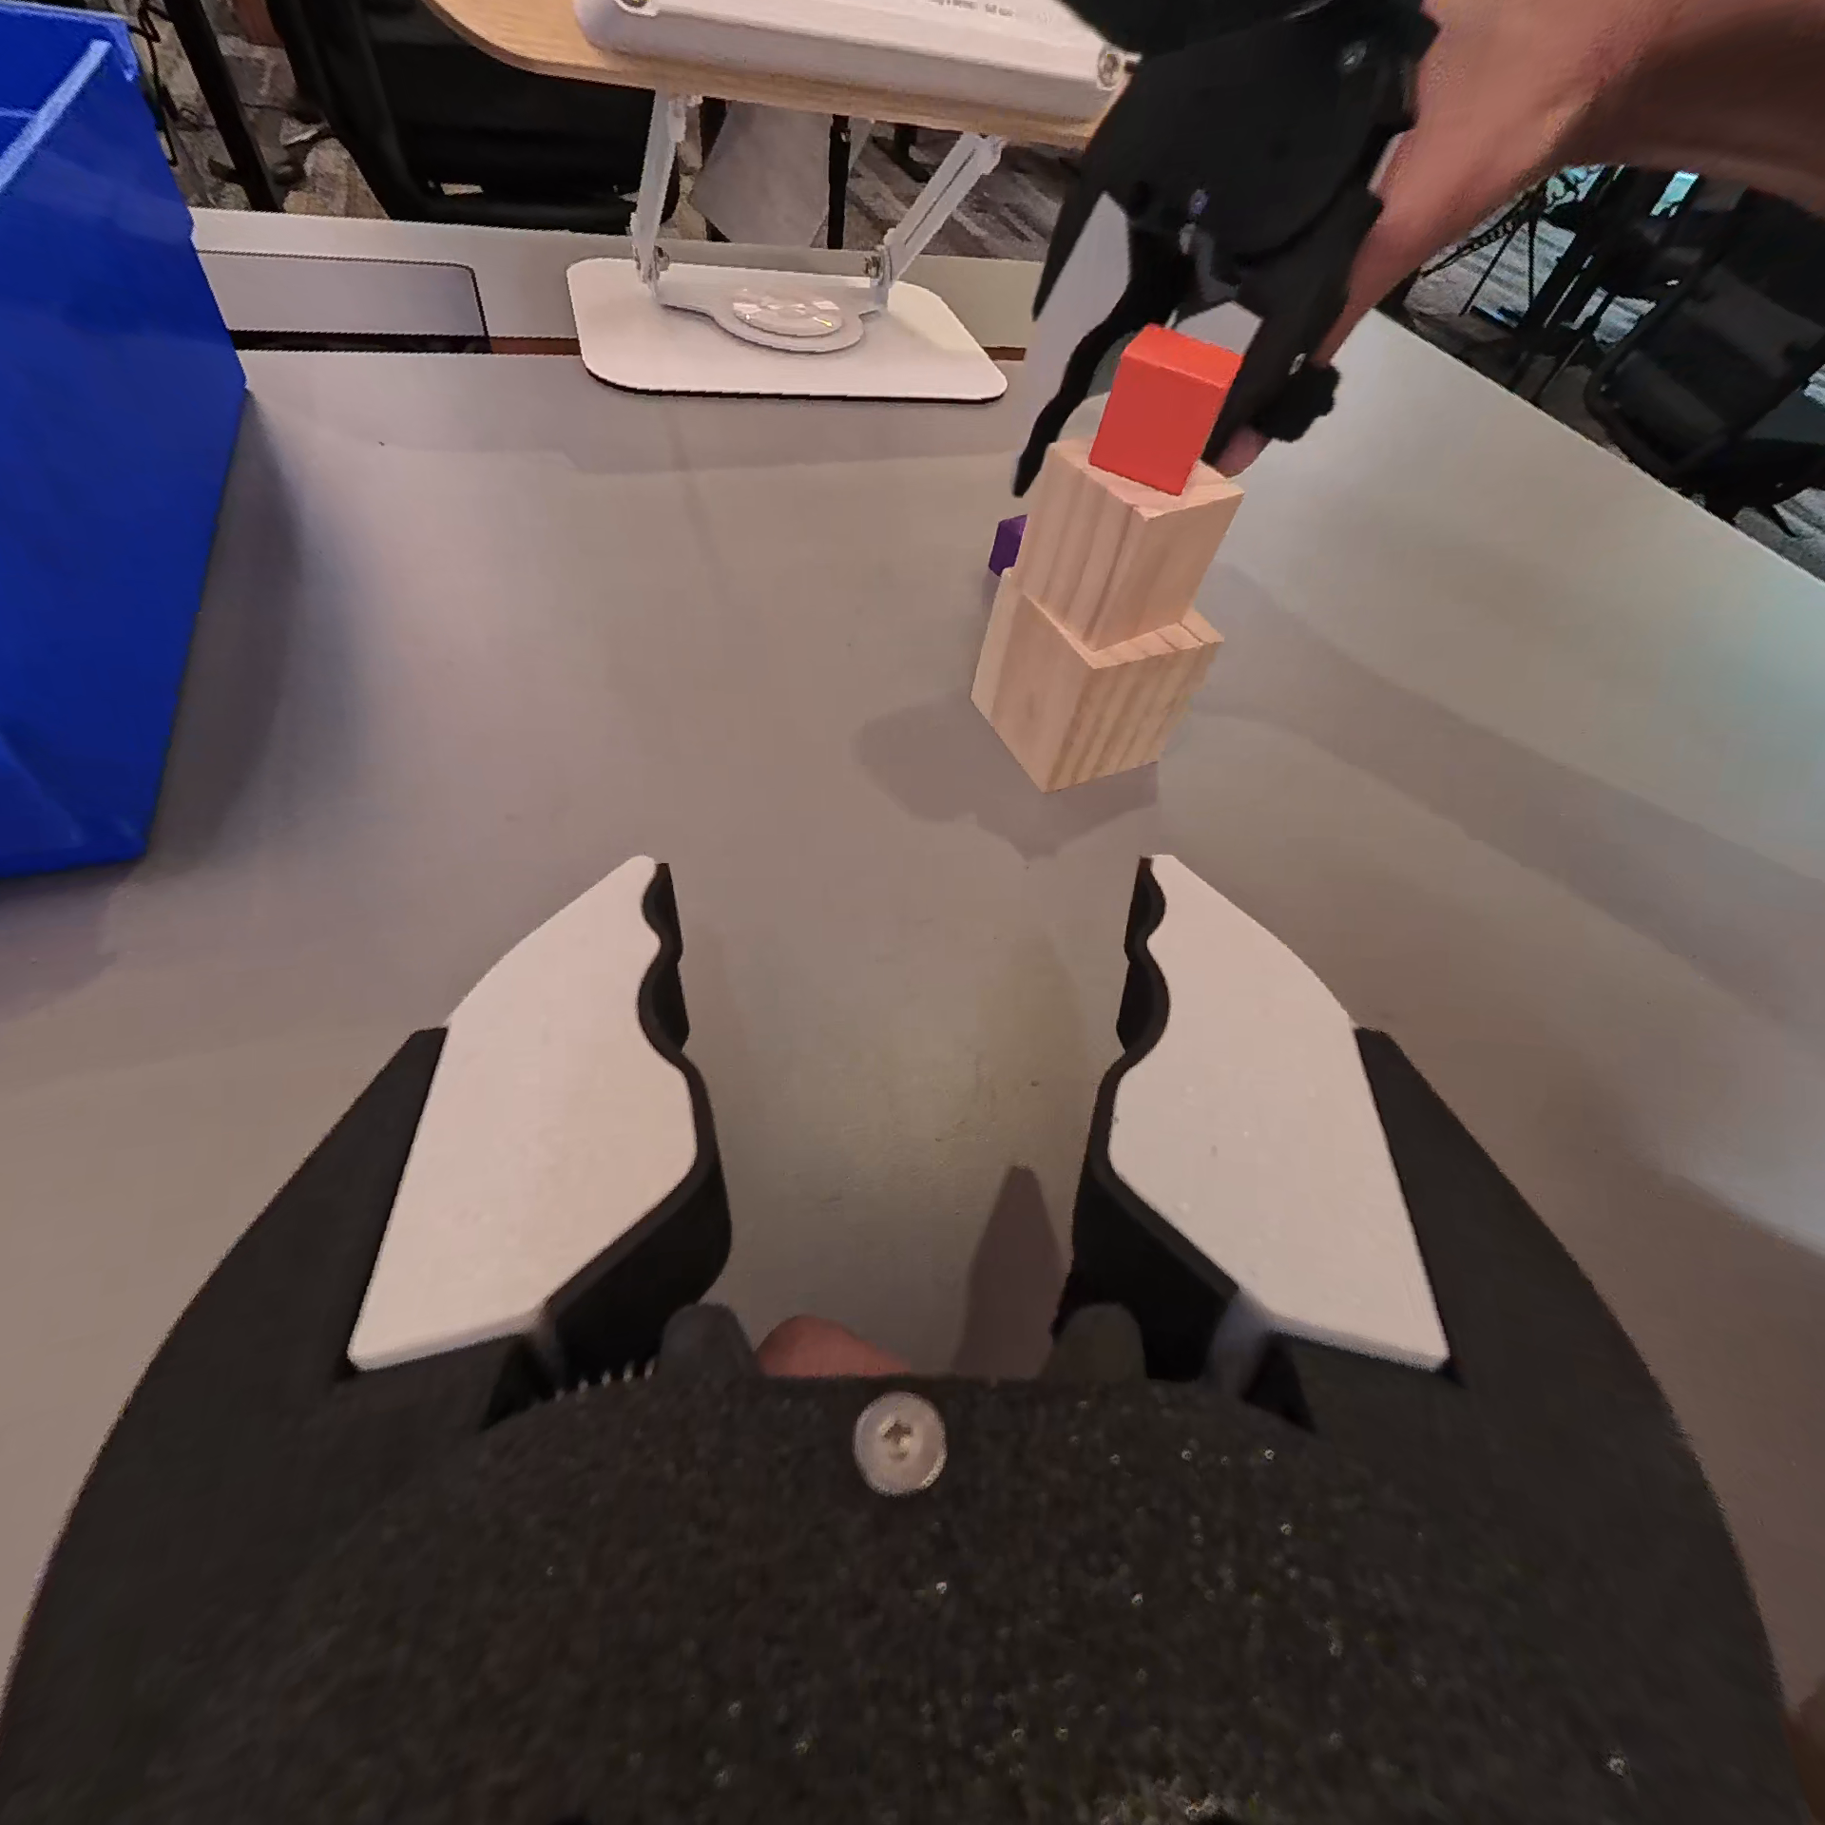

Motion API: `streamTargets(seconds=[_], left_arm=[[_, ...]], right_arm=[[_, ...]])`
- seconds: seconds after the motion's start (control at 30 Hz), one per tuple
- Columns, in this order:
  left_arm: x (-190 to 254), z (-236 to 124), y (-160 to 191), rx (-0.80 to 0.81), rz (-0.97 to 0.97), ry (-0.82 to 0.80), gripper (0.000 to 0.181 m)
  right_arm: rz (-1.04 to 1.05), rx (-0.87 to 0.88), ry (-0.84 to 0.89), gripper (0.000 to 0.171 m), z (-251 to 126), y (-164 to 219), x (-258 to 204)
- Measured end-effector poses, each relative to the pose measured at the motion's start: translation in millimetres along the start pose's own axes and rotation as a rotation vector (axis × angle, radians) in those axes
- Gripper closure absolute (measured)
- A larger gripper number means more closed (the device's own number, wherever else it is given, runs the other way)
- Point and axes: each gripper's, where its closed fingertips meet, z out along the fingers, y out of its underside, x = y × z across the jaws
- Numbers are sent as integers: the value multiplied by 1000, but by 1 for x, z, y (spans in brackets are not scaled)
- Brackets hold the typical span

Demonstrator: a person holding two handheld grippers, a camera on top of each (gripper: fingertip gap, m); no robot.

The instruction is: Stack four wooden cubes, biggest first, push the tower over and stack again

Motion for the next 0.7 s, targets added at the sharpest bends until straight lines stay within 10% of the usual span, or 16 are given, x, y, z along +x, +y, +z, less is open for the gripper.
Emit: streamTargets(seconds=[0.4, 0.7], left_arm=[[2, 1, -1, 0, -3, 21, 97], [0, -5, -10, 58, 27, 6, 99]], right_arm=[[22, -34, 9, 149, 11, 2, 5], [457, 494, 513, 149, -127, -5, -37]])
